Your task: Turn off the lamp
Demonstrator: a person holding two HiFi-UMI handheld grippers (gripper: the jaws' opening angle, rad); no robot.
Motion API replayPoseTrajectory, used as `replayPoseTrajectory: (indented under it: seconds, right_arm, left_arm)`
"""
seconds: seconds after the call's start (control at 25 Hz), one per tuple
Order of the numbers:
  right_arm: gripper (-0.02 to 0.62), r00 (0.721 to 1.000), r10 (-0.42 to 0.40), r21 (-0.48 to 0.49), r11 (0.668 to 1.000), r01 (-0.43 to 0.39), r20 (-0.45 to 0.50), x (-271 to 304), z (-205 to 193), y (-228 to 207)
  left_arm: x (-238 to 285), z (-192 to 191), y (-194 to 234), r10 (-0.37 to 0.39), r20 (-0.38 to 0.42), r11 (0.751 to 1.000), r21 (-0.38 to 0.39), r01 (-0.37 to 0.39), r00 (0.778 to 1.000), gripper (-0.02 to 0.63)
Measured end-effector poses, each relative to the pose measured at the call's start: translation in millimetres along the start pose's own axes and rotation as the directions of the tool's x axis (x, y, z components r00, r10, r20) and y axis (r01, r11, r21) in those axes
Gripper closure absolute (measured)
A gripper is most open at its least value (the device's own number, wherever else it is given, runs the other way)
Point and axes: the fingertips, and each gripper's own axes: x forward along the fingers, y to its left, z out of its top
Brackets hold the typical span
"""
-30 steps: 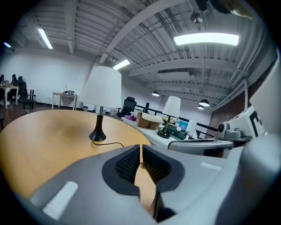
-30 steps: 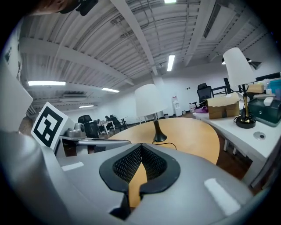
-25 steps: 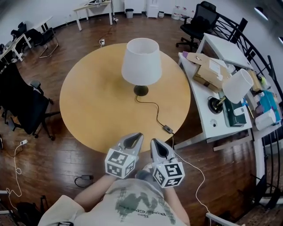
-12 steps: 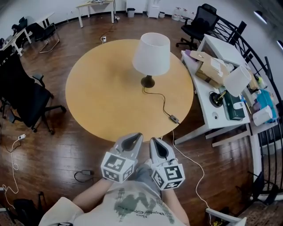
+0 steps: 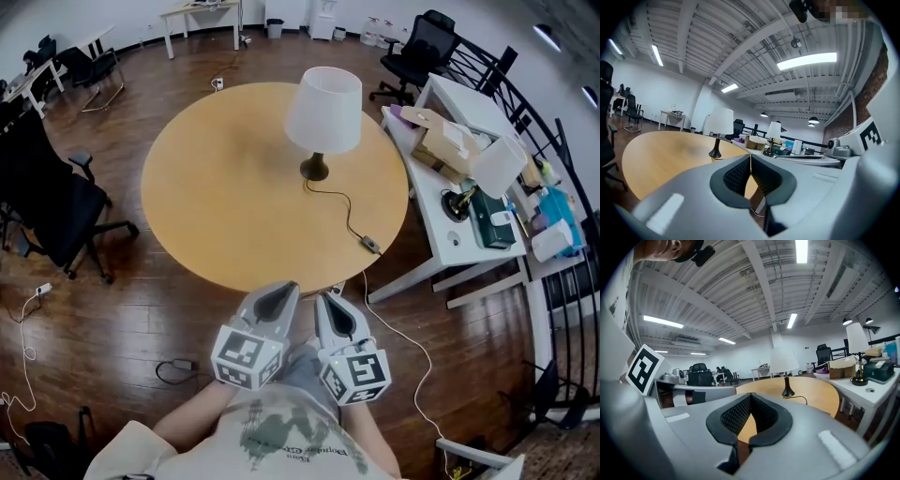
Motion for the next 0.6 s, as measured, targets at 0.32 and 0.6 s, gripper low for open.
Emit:
replayPoseTrajectory:
  seconds: [0.32, 0.6]
  right_arm:
    - [0.595, 0.999, 0.036, -0.005, 0.999, -0.036, -0.006, 1.3, -0.2, 13.5]
    - [0.595, 0.999, 0.048, -0.011, 0.999, -0.048, -0.007, 0.5, -1.1, 20.5]
  left_arm:
    - [-13.6, -0.1, 3.3, 0.026, 0.008, 1.0, -0.005, -0.026, 1.0, 0.6]
    - [-18.5, 0.4, 4.8, 0.034, 0.013, 0.999, -0.006, -0.034, 0.999, 0.6]
